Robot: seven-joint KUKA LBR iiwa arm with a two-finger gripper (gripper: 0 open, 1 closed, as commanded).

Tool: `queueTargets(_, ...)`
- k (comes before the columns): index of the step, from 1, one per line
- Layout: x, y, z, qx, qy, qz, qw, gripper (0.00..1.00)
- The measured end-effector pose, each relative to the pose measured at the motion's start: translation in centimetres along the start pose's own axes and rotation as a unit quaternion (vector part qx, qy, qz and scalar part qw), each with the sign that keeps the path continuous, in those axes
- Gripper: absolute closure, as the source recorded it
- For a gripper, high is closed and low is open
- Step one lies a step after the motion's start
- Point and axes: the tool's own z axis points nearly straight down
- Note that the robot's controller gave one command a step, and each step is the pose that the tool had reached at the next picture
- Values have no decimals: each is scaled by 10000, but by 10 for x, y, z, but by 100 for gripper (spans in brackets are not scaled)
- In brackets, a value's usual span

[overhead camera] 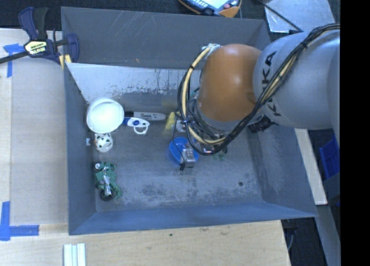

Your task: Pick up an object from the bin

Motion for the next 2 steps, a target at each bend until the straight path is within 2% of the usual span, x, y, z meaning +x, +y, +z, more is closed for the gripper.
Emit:
queueTargets(1,26,-9,73,5,34,334,9994,0)
queueTargets(2,53,-40,77,11,32,1072,9942,0)
